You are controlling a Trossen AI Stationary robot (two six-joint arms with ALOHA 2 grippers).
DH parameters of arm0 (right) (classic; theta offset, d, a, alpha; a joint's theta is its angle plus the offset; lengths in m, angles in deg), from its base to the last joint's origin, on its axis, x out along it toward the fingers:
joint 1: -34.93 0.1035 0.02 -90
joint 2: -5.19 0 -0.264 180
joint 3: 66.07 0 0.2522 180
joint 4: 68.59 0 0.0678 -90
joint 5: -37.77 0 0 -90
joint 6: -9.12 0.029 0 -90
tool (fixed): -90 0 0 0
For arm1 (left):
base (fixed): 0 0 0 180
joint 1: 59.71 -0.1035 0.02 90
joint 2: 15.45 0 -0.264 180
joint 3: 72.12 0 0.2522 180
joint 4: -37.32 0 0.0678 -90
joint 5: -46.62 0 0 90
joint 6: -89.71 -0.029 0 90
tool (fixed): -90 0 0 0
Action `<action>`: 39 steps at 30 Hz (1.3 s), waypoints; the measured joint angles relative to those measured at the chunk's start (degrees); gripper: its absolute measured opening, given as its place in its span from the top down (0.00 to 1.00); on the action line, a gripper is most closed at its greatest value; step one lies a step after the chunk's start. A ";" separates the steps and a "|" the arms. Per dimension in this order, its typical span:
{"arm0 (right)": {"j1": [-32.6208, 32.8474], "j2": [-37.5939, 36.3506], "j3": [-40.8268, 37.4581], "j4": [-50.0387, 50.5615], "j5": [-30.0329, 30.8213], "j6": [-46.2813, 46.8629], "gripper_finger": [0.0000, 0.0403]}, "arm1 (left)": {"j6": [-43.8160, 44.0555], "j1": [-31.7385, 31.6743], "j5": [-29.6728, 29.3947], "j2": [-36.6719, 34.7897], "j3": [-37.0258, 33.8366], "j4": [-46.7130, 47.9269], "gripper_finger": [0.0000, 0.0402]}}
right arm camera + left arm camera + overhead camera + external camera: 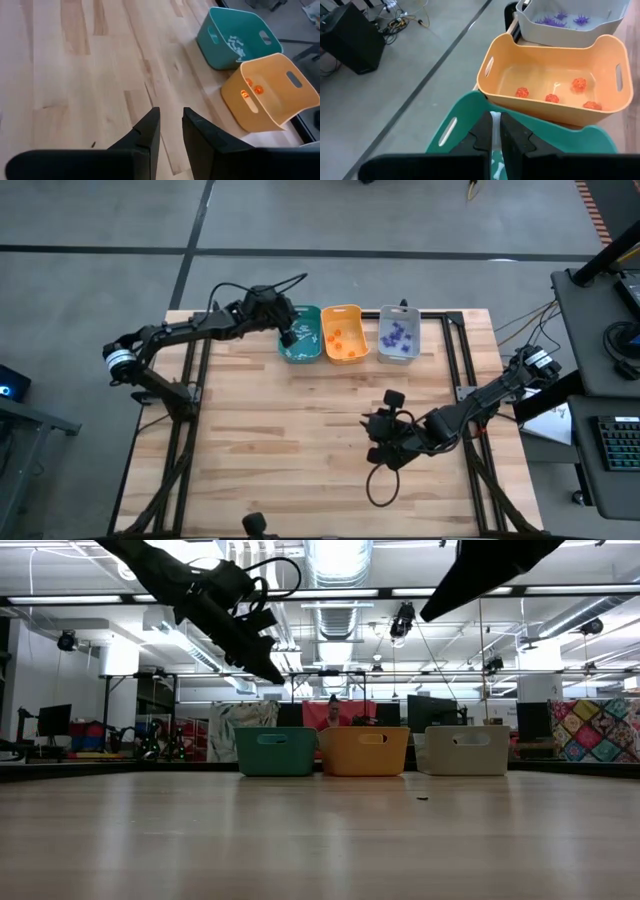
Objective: Sort Halloween decoration
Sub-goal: Put the white bone toy into the blue bin
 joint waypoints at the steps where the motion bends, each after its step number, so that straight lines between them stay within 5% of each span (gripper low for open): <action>1: 0.00 0.00 0.00 -0.02 0.47 0.16 0.82 | 0.41 0.02 0.00 0.00 0.00 -0.01 1.00; 15: 0.00 -0.07 -0.87 0.04 0.77 0.37 0.82 | -0.14 -1.03 -1.29 11.50 3.94 -2.74 1.00; 29: 0.00 -0.07 -1.26 0.16 0.77 0.39 0.82 | -1.11 -4.83 -2.09 22.54 19.12 14.20 0.89; 39: 0.00 -0.05 -1.65 0.12 0.73 0.84 0.82 | -0.63 -4.70 -0.48 23.24 21.07 19.28 0.81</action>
